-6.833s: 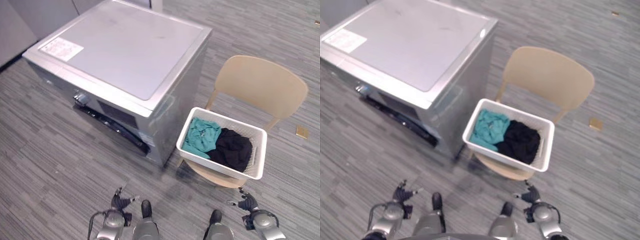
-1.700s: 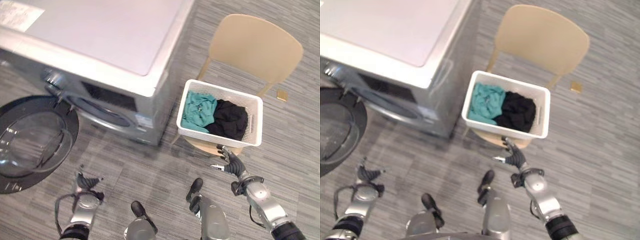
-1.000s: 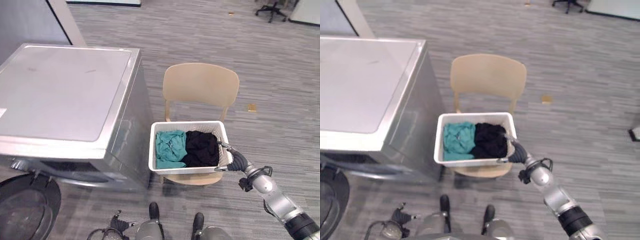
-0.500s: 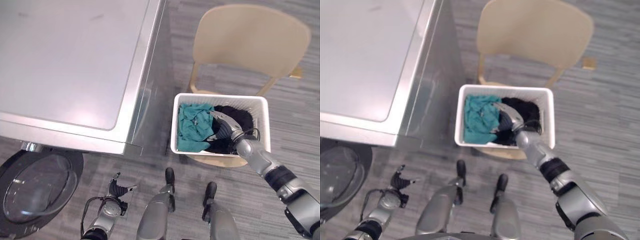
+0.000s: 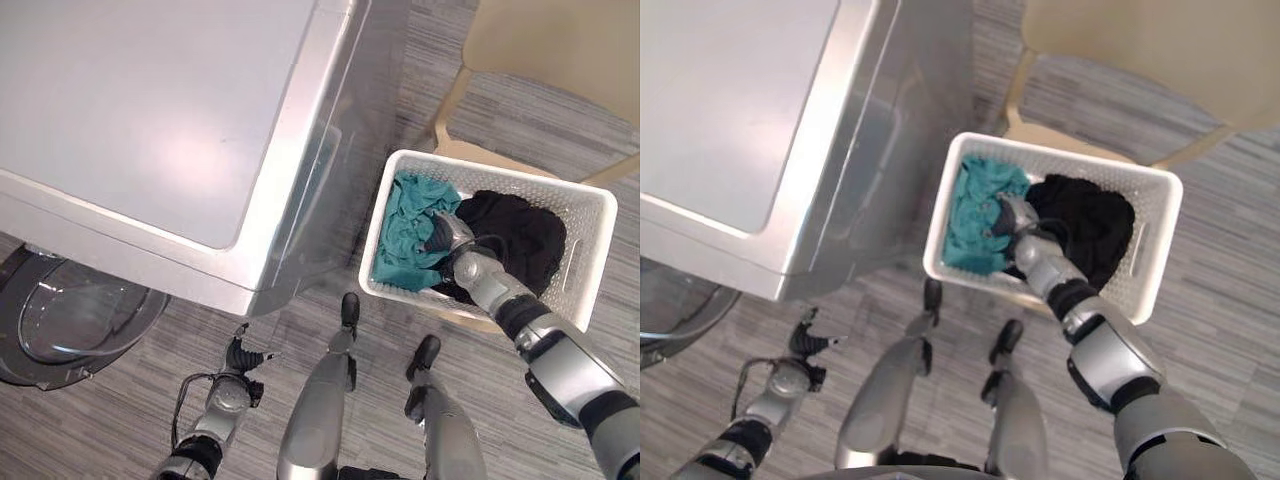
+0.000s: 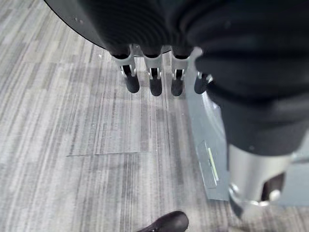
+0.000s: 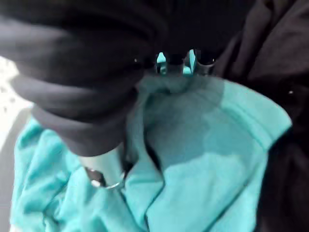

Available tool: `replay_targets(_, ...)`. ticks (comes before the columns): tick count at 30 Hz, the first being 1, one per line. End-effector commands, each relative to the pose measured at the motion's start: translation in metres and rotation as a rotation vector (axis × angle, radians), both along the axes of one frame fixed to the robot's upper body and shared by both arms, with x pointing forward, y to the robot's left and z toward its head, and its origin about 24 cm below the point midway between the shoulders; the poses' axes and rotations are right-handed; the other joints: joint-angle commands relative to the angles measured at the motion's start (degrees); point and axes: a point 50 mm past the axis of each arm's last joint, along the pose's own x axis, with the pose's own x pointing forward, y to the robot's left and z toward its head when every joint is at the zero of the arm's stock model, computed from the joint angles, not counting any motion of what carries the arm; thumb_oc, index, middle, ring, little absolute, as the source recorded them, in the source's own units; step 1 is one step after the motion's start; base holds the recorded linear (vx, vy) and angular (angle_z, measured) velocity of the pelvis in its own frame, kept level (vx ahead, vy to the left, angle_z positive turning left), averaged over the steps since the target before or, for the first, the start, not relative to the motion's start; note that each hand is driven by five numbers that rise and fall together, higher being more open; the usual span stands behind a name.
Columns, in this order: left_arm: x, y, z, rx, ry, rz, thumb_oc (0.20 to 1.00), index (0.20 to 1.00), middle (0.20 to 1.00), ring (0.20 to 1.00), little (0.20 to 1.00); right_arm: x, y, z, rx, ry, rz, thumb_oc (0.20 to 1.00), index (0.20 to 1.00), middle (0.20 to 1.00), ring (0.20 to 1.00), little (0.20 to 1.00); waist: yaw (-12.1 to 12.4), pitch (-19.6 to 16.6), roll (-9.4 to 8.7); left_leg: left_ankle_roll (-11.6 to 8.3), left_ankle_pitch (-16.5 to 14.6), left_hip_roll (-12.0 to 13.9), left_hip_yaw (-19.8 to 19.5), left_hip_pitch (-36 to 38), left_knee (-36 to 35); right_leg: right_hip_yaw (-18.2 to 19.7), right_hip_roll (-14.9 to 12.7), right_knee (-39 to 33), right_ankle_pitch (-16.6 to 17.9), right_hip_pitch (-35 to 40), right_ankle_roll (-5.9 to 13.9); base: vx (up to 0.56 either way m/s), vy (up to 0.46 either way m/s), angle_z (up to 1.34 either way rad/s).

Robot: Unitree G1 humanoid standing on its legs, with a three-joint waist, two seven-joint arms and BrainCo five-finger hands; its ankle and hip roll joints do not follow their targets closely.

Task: Grab the laundry basket,head to the washer,open it,put in the laundry and shut it.

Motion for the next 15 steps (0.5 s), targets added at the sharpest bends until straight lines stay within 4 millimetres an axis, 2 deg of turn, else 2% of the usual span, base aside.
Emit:
replay_targets(1,-0.011,0.009,-0.007,0.000,0.040,0.049,1.000,1.000,1.000,1.000,1.000,-0.011,0.016,-0.018,0.173,0.080,0.054,0.200,0.200,0.200,0.200,0.200,0.2,-1.9,-0.82,-4.07,-2.2,0.8,0.3,-0.4,0.0,3.2,-2.8,0.3,3.0,-4.5,1.82,0.01,-0.008,0.10)
replay_targets(5,-0.013,0.005,-0.009,-0.019,0.047,0.053,1.000,1.000,1.000,1.000,1.000,-0.025,0.016,-0.021,0.412,0.074,0.046,0.200,0.200,0.200,0.200,0.200,-0.9,-3.2,-1.56,-4.01,-3.1,1.1,0.7,3.0,-0.4,3.2,-2.9,-0.3,2.8,-1.6,2.02,0.02,-0.010,0.02)
replay_targets(9,-0.019,0.004,-0.012,-0.037,0.059,0.060,1.000,1.000,1.000,1.000,1.000,-0.037,0.011,-0.018,0.486,0.034,0.066,0.200,0.200,0.200,0.200,0.200,-2.0,-5.0,-2.51,-3.82,-4.0,1.2,1.3,6.3,-0.9,3.2,-2.8,-1.1,2.8,1.4,2.24,0.06,-0.017,-0.02)
replay_targets(11,-0.026,0.002,-0.014,-0.064,0.067,0.067,1.000,1.000,1.000,1.000,1.000,-0.053,0.007,-0.010,0.617,-0.011,0.098,0.200,0.200,0.200,0.200,0.200,-3.3,-7.4,-3.20,-3.61,-4.8,1.3,2.1,10.2,-1.8,3.0,-2.9,-2.0,2.7,4.8,2.61,0.10,-0.009,-0.13)
replay_targets(15,-0.040,0.005,-0.018,-0.087,0.086,0.103,1.000,1.000,1.000,1.000,1.000,-0.071,0.005,0.013,0.838,-0.098,0.165,0.200,0.200,0.200,0.200,0.200,-5.2,-10.8,-3.89,-3.42,-5.4,1.0,3.1,14.5,-3.3,2.7,-2.9,-2.7,2.4,8.5,3.06,0.07,-0.002,-0.08)
